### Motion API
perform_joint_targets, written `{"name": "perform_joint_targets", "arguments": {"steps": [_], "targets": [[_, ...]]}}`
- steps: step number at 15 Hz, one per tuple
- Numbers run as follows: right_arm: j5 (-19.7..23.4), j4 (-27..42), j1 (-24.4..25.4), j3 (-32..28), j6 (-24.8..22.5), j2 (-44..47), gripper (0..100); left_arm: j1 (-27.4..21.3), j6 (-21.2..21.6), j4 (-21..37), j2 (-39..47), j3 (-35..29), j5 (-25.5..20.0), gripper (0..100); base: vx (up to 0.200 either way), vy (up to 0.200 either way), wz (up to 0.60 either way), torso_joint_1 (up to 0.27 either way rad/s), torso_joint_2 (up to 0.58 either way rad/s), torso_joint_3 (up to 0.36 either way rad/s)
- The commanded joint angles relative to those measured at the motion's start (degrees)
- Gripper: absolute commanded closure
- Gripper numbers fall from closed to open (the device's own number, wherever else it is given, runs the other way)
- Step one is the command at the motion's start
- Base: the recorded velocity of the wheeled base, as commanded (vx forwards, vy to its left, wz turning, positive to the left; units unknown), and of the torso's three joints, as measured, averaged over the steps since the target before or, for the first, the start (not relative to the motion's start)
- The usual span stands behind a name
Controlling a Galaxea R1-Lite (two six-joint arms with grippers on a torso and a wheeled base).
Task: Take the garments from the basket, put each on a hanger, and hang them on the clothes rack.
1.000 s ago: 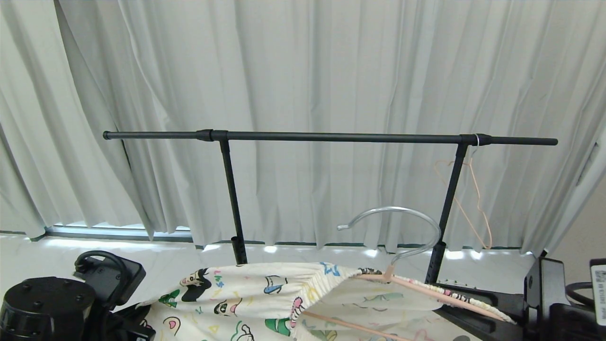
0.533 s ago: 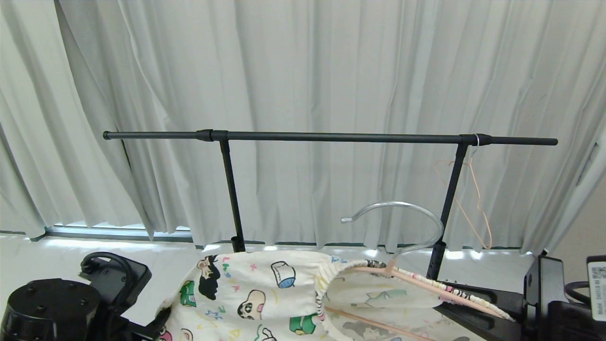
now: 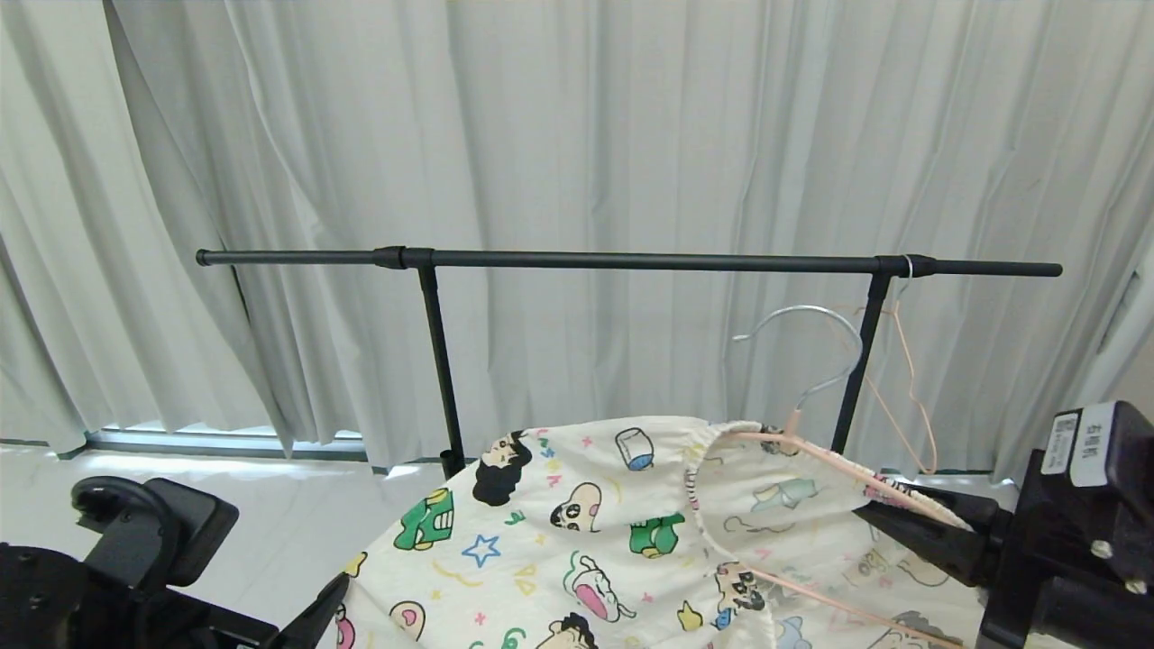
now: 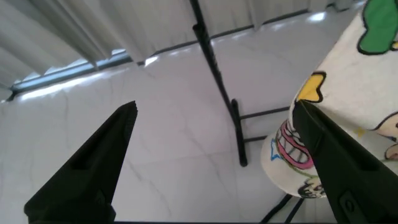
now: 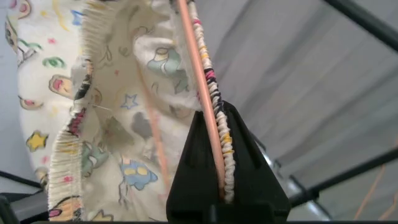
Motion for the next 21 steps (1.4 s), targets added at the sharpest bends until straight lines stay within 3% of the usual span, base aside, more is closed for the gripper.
{"name": "perform_joint_targets", "arguments": {"steps": [1, 5, 9, 13, 17, 21], "targets": [[0.0, 0.0, -2.7, 1.2, 1.0, 0.1, 100, -4.3, 0.1, -0.1, -4.9, 0.0, -0.1, 0, 0.0, 0.0, 0.0, 0.0, 0.0, 0.0], [-3.1, 0.0, -2.8, 1.2, 3.4, 0.0, 100, -13.7, 0.2, -0.1, -5.5, -1.6, -0.1, 0, 0.0, 0.0, 0.0, 0.0, 0.0, 0.0], [-10.4, 2.6, -9.7, 2.0, 3.4, 0.8, 100, -13.7, 0.5, -0.1, -0.1, -9.6, 0.6, 0, 0.0, 0.0, 0.0, 0.0, 0.0, 0.0], [-10.5, 2.9, -16.3, 1.6, 4.1, 0.8, 100, -13.8, 2.4, -0.7, 4.6, -11.9, 7.3, 0, 0.0, 0.0, 0.0, 0.0, 0.0, 0.0], [-10.6, 2.9, -16.4, 0.2, 13.0, 1.3, 100, -13.8, 2.5, -0.8, 4.7, -11.9, 7.7, 0, 0.0, 0.0, 0.0, 0.0, 0.0, 0.0], [-10.5, 2.7, -16.4, -0.1, 13.9, 2.1, 100, -13.8, 2.4, -0.8, 4.8, -11.9, 7.6, 0, 0.15, 0.0, 0.0, -0.003, 0.0, 0.002]]}}
